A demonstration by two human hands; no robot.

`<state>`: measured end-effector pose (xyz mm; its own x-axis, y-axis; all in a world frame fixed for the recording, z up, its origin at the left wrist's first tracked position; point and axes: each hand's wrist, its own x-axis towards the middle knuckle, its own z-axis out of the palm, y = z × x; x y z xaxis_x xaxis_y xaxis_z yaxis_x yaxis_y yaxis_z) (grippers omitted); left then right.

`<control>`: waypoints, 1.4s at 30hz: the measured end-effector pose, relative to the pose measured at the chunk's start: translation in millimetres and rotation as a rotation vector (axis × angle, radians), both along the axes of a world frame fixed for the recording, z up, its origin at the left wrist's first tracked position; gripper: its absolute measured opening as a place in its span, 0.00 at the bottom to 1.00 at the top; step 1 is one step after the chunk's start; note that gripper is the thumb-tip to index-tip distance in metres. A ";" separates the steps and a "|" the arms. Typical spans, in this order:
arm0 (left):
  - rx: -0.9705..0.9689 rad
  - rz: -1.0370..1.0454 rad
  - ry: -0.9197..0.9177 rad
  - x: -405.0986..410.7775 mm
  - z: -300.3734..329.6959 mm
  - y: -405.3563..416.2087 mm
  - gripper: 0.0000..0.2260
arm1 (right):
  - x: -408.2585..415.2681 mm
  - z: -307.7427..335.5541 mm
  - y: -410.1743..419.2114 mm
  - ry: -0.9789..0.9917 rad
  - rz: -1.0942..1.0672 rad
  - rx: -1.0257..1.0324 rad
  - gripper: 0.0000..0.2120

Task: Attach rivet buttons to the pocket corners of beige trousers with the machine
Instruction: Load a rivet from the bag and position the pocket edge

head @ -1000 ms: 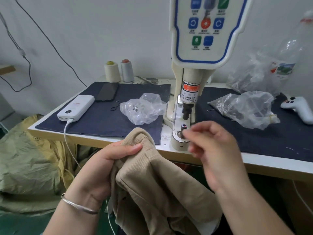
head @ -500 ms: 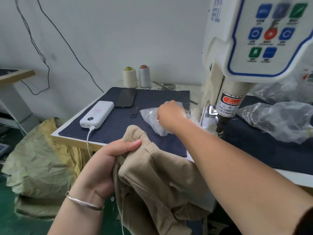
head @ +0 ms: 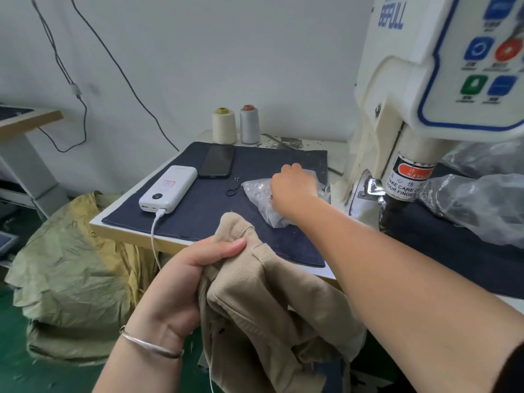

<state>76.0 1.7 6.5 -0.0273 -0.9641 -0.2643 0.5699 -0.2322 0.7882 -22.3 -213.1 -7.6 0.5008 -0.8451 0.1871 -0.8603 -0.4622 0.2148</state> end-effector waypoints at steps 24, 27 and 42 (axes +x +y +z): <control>-0.015 -0.021 0.009 -7.4 -2.2 -4.2 0.06 | 0.0 -6.7 -0.9 -0.189 -0.016 0.173 0.13; -0.020 -0.031 0.011 -7.7 -2.9 -3.8 0.05 | -0.5 -7.0 -1.7 -0.206 -0.020 0.192 0.13; 0.003 -0.001 -0.011 -16.7 -2.8 -5.3 0.06 | -2.6 -6.0 2.9 -0.167 -0.027 0.166 0.12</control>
